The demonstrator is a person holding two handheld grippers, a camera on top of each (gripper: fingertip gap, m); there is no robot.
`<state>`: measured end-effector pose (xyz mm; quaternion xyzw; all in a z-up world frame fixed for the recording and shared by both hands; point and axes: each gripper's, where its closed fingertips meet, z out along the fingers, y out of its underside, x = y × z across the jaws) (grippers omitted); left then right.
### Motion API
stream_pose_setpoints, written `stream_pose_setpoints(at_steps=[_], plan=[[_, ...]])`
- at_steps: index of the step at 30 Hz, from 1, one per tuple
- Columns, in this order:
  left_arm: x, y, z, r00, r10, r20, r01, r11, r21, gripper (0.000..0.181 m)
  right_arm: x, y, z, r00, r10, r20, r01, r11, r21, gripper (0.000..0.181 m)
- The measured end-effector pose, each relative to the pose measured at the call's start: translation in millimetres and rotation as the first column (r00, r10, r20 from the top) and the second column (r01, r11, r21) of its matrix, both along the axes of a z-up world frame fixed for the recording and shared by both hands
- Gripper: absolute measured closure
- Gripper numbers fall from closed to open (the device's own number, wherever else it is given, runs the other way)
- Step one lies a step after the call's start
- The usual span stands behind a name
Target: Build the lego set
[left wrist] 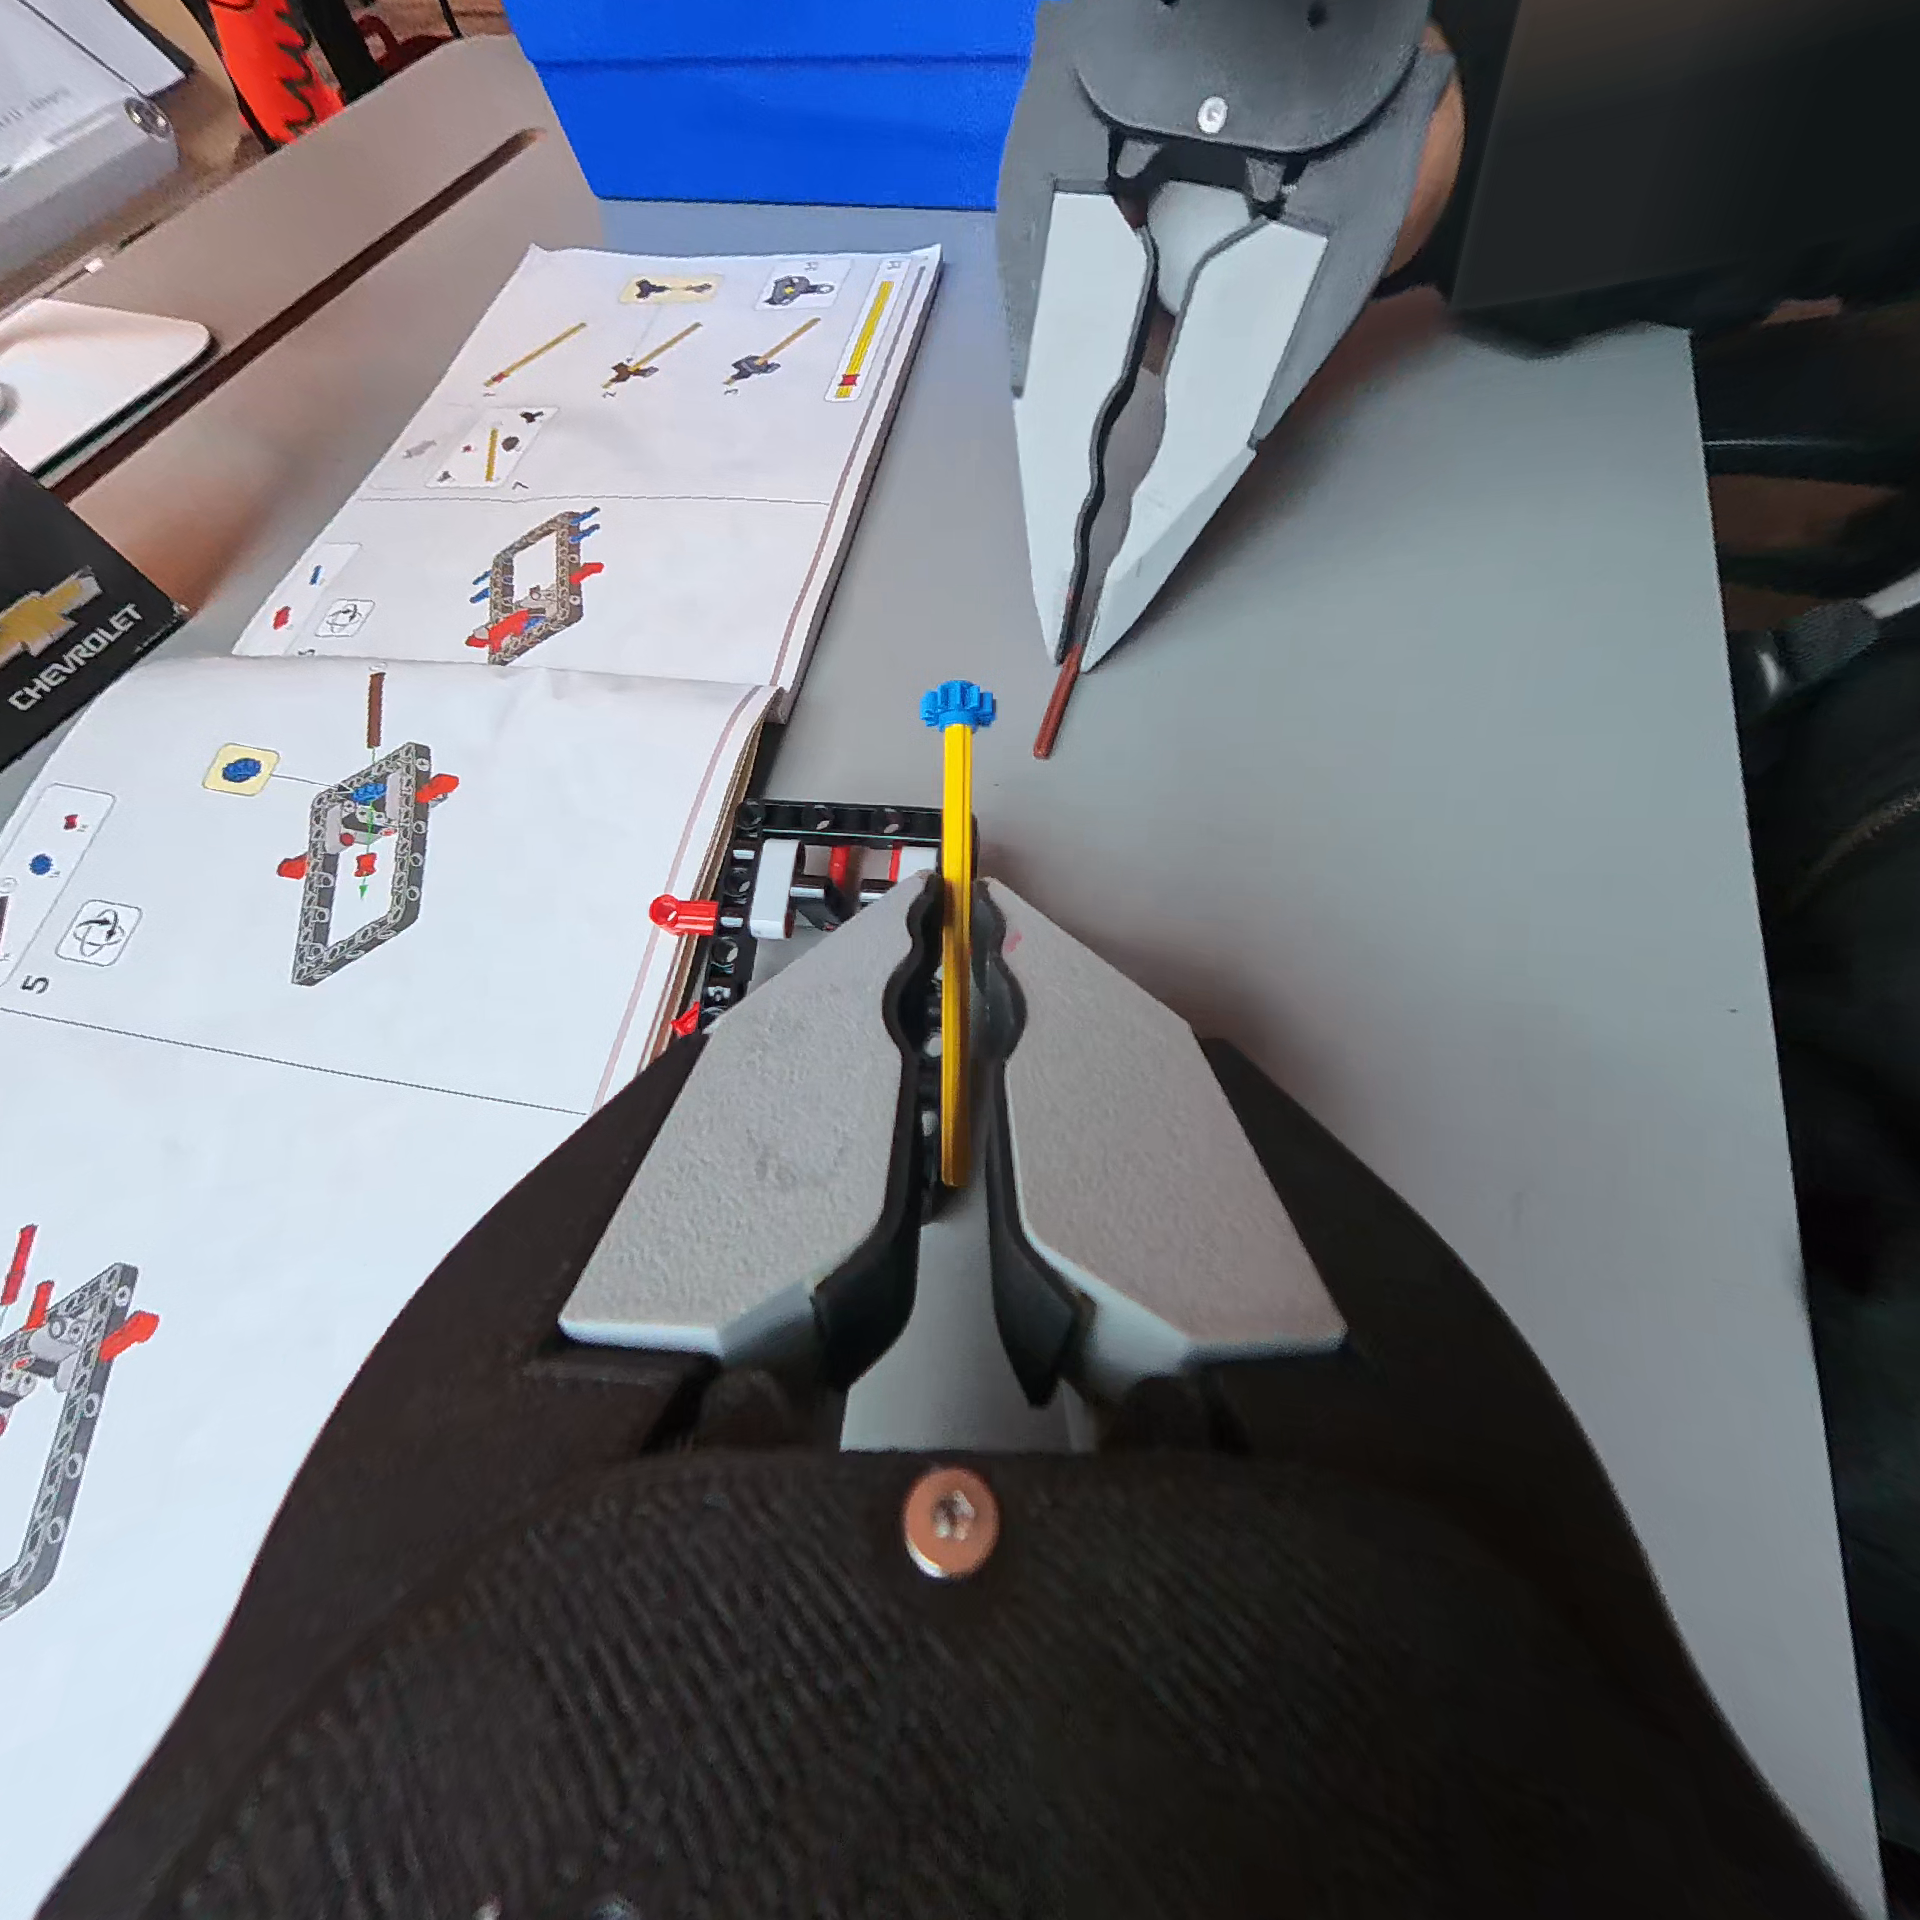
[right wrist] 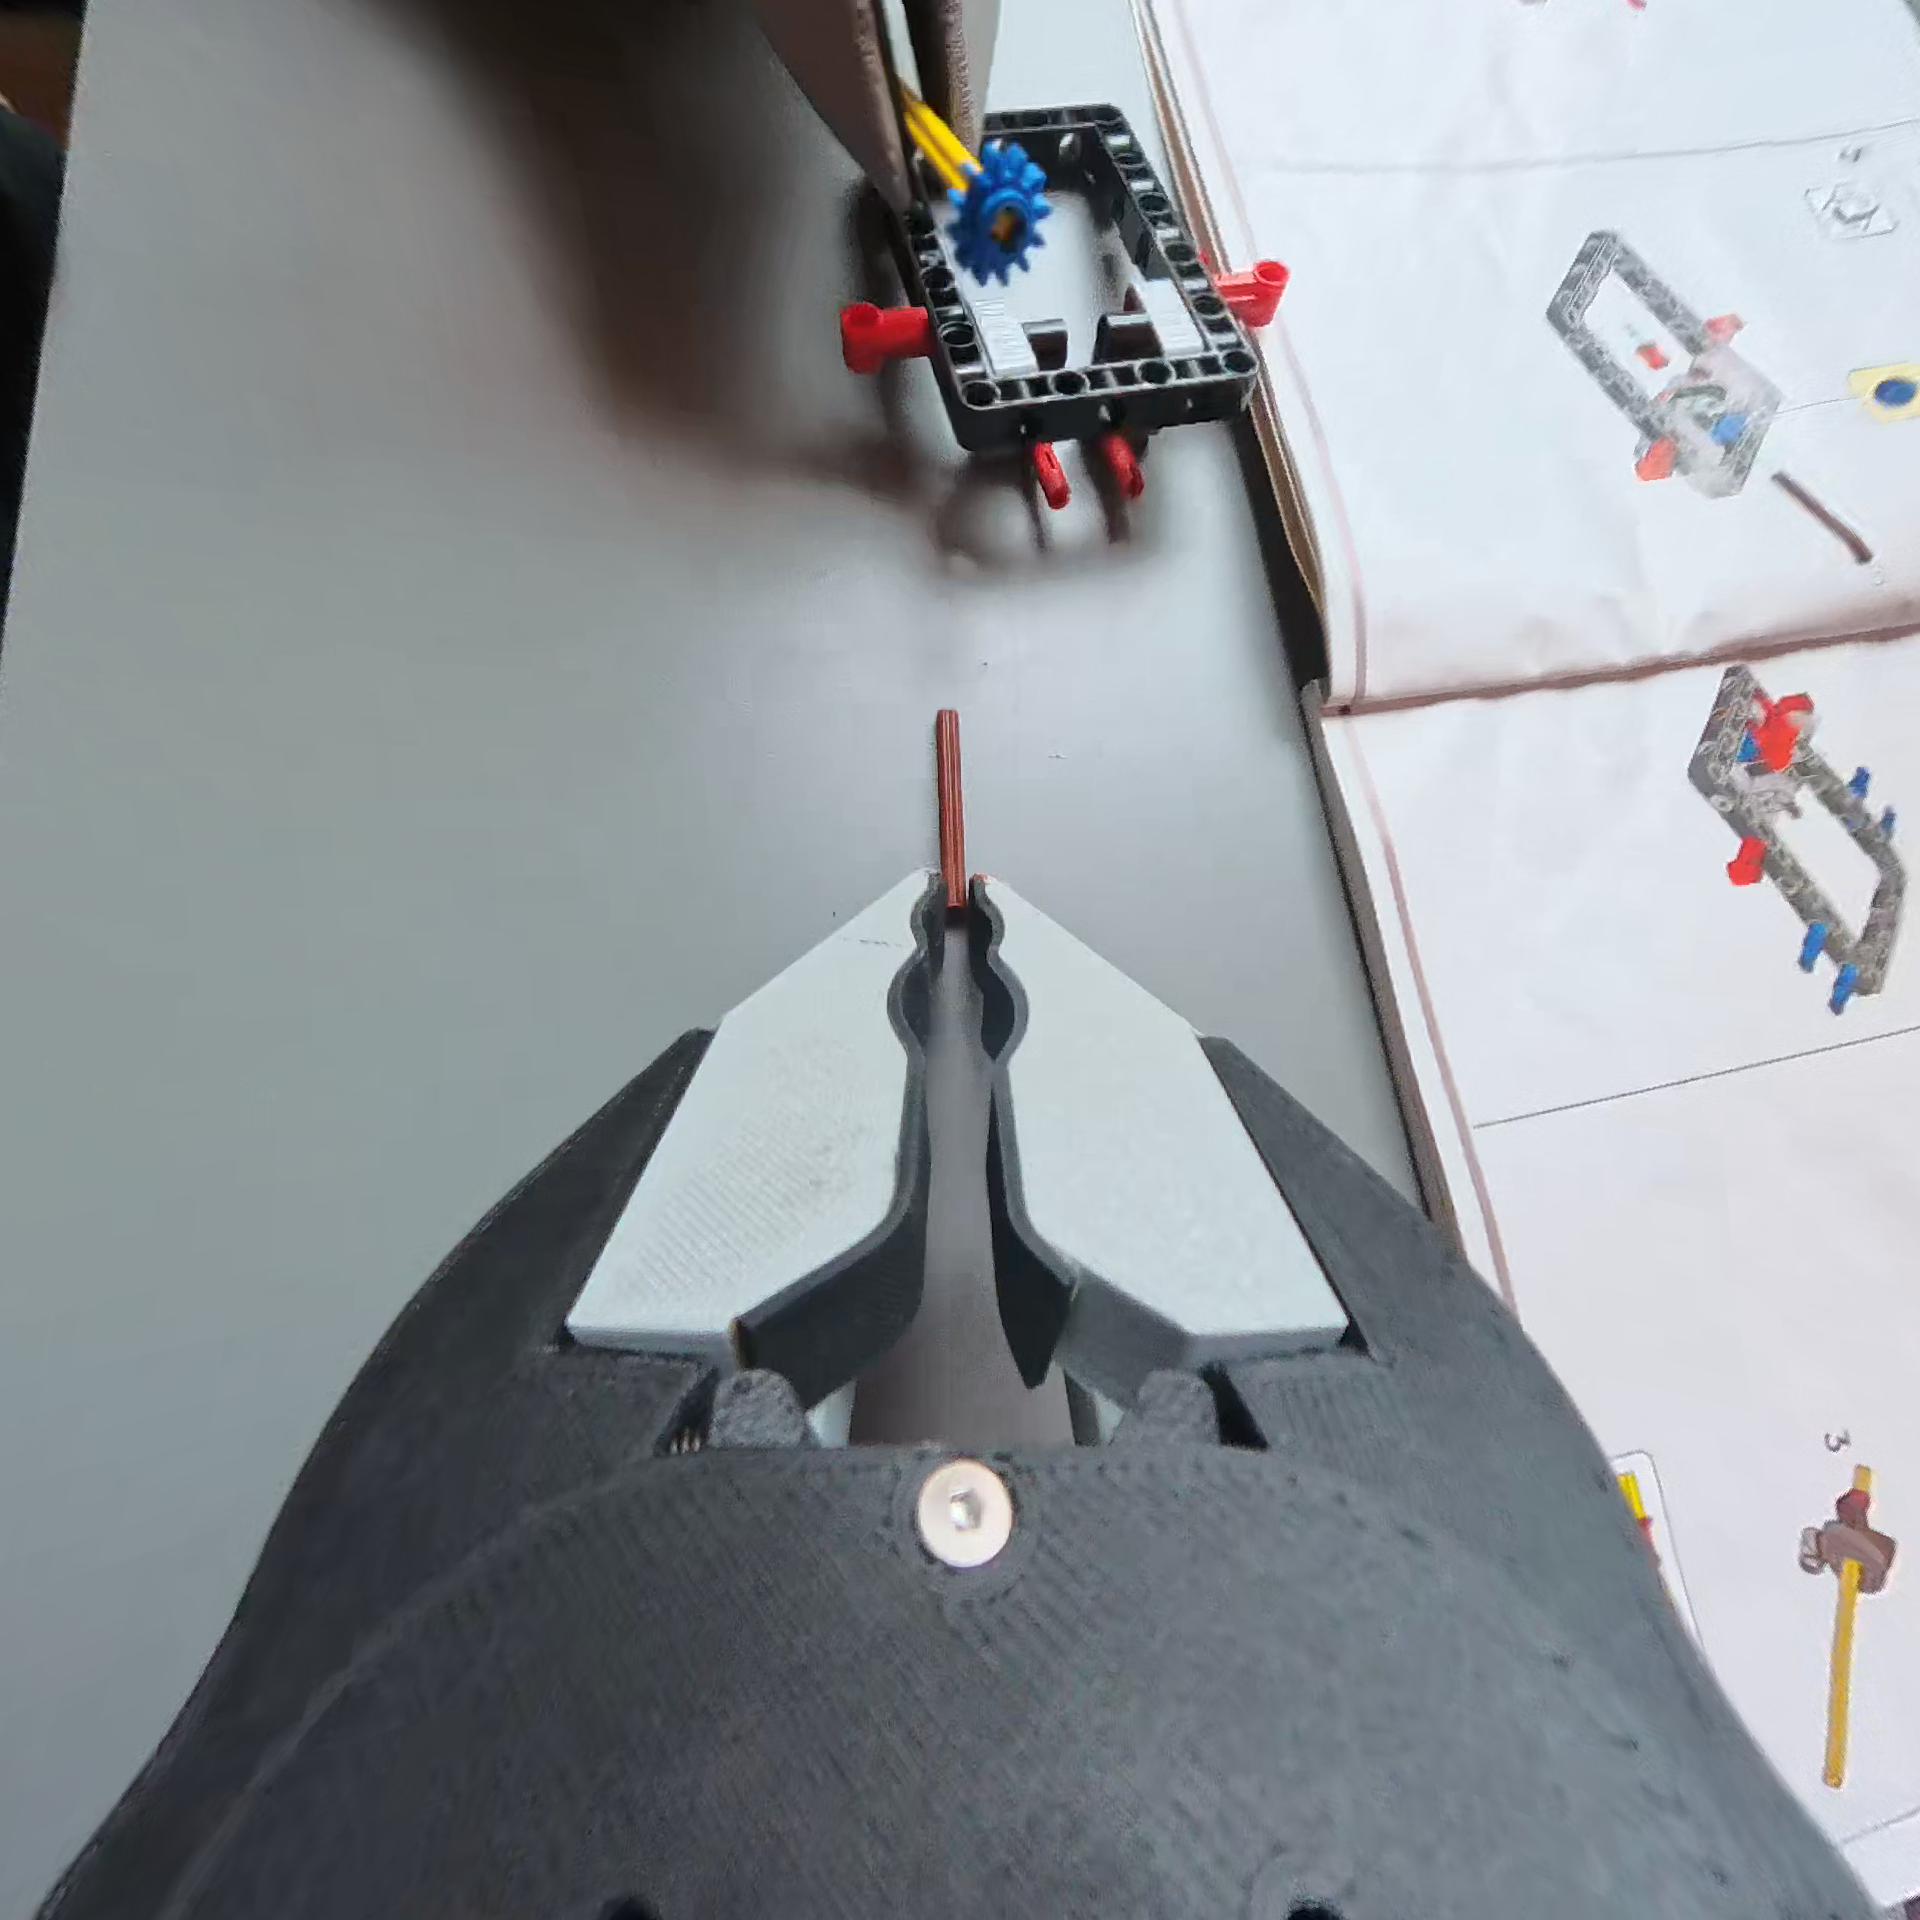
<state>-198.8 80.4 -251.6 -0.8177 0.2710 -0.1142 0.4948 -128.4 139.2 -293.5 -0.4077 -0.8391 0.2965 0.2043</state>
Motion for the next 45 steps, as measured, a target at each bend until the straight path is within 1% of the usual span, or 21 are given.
stream_pose_setpoints(at_steps=[2,6,8,10,12,13,15,18,20,23,27,30,32,35,38,39,42,45], plan=[[-1,-1,3,1.0,0.002,0.017,-0.002,1.0,0.011,0.179,0,-1,0,1.0,0.014,-0.025,-0.013,1.0,0.022,0.18],[0,-6,-2,1.0,-0.016,-0.001,0.016,1.0,-0.017,0.179,0,-5,0,1.0,0.024,-0.014,-0.024,0.999,-0.024,0.18],[2,-6,-3,0.999,-0.03,-0.027,0.029,0.999,-0.024,0.179,-2,-7,1,1.0,0.019,0.012,-0.018,0.995,-0.097,0.181],[11,-8,-4,0.996,-0.073,-0.048,0.072,0.997,-0.022,0.179,-5,-9,8,0.999,0.009,0.03,-0.003,0.977,-0.214,0.181],[12,-7,-8,0.989,-0.076,-0.123,0.075,0.997,-0.016,0.179,-9,-9,20,1.0,0.002,-0.001,-0.002,0.958,-0.285,0.181],[12,-7,-13,0.982,-0.08,-0.173,0.078,0.997,-0.02,0.179,-9,-7,23,1.0,0.0,-0.02,-0.006,0.96,-0.279,0.181],[14,-7,-20,0.969,-0.092,-0.229,0.086,0.996,-0.032,0.179,-9,-2,17,0.999,-0.006,-0.043,-0.001,0.985,-0.175,0.181],[14,-7,-19,0.976,-0.087,-0.202,0.083,0.996,-0.031,0.179,-5,-1,7,0.997,0.022,-0.077,-0.018,0.999,0.045,0.181],[14,-6,-13,0.982,-0.076,-0.175,0.077,0.997,-0.002,0.179,-5,-3,6,0.993,0.046,-0.104,-0.031,0.99,0.14,0.181],[15,-7,-7,0.985,-0.068,-0.158,0.071,0.997,0.013,0.179,-7,-4,7,0.987,0.067,-0.145,-0.033,0.974,0.225,0.181],[14,-7,-8,0.978,-0.059,-0.198,0.061,0.998,0.001,0.179,-12,-9,13,0.978,0.096,-0.186,-0.047,0.966,0.253,0.181],[14,-7,-10,0.98,-0.062,-0.187,0.064,0.998,0.002,0.179,-13,-10,6,0.983,0.1,-0.157,-0.062,0.971,0.232,0.181],[14,-7,-13,0.981,-0.066,-0.182,0.065,0.998,-0.013,0.179,-12,-12,4,0.988,0.09,-0.129,-0.07,0.985,0.155,0.181],[16,-8,-11,0.981,-0.077,-0.18,0.077,0.997,-0.004,0.179,-12,-11,14,0.988,0.067,-0.137,-0.064,0.998,0.03,0.181],[16,-8,-10,0.983,-0.081,-0.164,0.083,0.997,0.007,0.179,-11,-12,34,0.969,0.085,-0.233,-0.105,0.992,-0.074,0.181],[15,-9,-10,0.984,-0.078,-0.159,0.079,0.997,-0.001,0.179,-10,-7,36,0.969,0.074,-0.237,-0.098,0.991,-0.091,0.181],[11,-9,-10,0.984,-0.062,-0.169,0.058,0.998,-0.028,0.179,-11,5,33,0.979,0.06,-0.192,-0.077,0.993,-0.084,0.181],[1,-10,0,0.987,-0.034,-0.158,0.025,0.998,-0.059,0.179,-18,6,36,0.988,0.086,-0.13,-0.094,0.994,-0.055,0.181]])
